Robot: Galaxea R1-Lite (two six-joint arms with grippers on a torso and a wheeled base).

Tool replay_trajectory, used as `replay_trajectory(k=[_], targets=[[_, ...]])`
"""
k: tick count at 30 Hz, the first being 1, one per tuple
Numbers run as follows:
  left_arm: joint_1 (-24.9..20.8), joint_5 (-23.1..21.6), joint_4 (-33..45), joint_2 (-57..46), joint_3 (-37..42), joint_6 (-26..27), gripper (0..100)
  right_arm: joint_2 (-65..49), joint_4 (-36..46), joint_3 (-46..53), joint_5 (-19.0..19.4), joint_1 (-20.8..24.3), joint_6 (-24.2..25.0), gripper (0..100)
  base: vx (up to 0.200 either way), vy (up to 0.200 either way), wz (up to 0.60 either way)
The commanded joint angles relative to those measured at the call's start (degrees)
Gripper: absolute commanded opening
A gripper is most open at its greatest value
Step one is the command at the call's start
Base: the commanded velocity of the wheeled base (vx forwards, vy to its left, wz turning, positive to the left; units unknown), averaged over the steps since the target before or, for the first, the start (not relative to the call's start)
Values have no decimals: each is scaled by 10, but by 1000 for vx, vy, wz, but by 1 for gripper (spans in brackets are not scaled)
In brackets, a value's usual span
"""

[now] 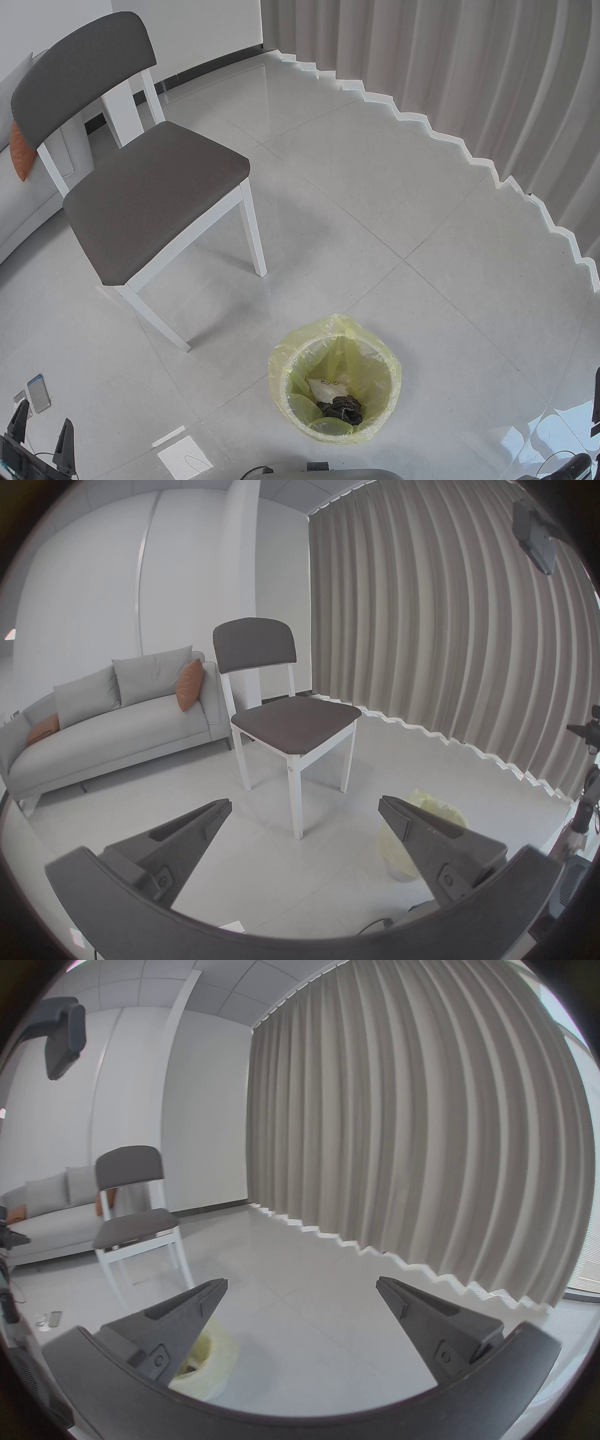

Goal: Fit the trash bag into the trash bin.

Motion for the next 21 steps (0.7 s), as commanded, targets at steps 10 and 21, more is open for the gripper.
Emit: replay_trajectory(k=[10,21], targets=[[0,6,-9,-4,10,-8,100,-1,84,10,-63,-1,6,100,0,0,0],[0,6,-10,-4,10,-3,100,1,121,10,112,3,-10,100,0,0,0]])
